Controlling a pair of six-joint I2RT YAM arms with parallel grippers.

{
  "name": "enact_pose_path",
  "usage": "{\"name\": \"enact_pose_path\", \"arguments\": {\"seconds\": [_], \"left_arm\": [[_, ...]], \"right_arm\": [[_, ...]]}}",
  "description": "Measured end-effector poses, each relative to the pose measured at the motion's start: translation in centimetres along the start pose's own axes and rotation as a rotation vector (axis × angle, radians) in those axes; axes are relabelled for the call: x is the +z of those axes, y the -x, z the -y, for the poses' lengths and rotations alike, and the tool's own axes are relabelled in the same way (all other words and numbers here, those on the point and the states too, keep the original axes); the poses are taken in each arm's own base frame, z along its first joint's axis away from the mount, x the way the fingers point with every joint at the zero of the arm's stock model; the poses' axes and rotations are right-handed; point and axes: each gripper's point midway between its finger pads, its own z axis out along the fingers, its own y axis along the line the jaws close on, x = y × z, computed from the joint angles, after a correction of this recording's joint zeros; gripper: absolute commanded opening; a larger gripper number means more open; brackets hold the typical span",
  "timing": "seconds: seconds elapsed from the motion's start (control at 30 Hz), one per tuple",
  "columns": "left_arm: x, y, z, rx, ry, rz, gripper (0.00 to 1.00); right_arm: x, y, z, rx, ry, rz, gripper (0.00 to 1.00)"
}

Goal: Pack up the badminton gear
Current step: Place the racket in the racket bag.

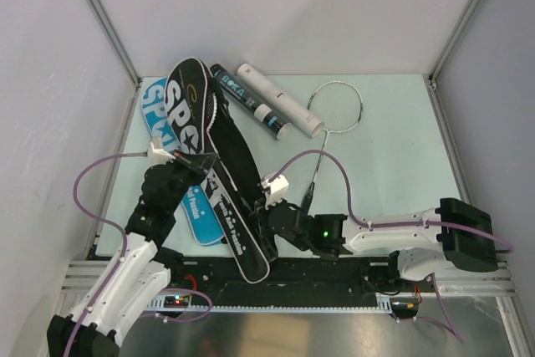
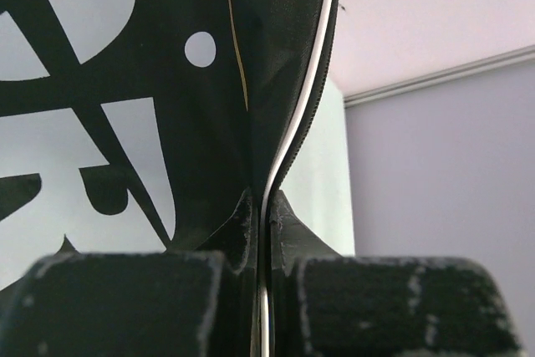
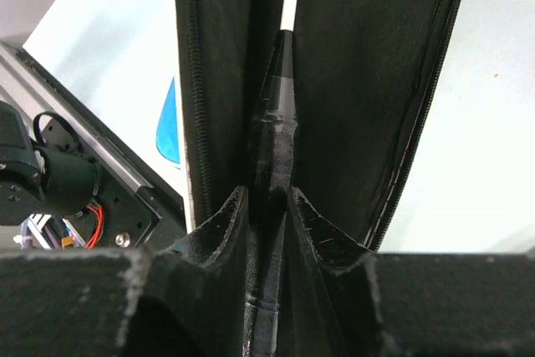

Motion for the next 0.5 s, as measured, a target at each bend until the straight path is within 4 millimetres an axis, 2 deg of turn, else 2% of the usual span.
{"name": "enact_pose_path", "arguments": {"seconds": [0.1, 0.2, 0.33, 0.5], "left_arm": [[-0.7, 0.1, 1.0, -0.014, -0.062, 0.014, 0.0], [-1.3, -0.3, 0.7, -0.034, -0.085, 0.014, 0.0], [-1.6, -1.0, -0.1, -0.051, -0.082, -0.002, 0.0], [-1.9, -1.4, 0.3, -0.058, -0.102, -0.026, 0.0]], "right_arm": [[-0.1, -0.4, -0.3, -0.002, 0.017, -0.021, 0.41], [-0.2, -0.7, -0.5, -0.003, 0.032, -0.034, 0.51], [-0.9, -0.5, -0.3, -0.005, 0.043, -0.055, 0.53], [-3.3, 2.5, 0.8, 0.066, 0.054, -0.04, 0.54]]}}
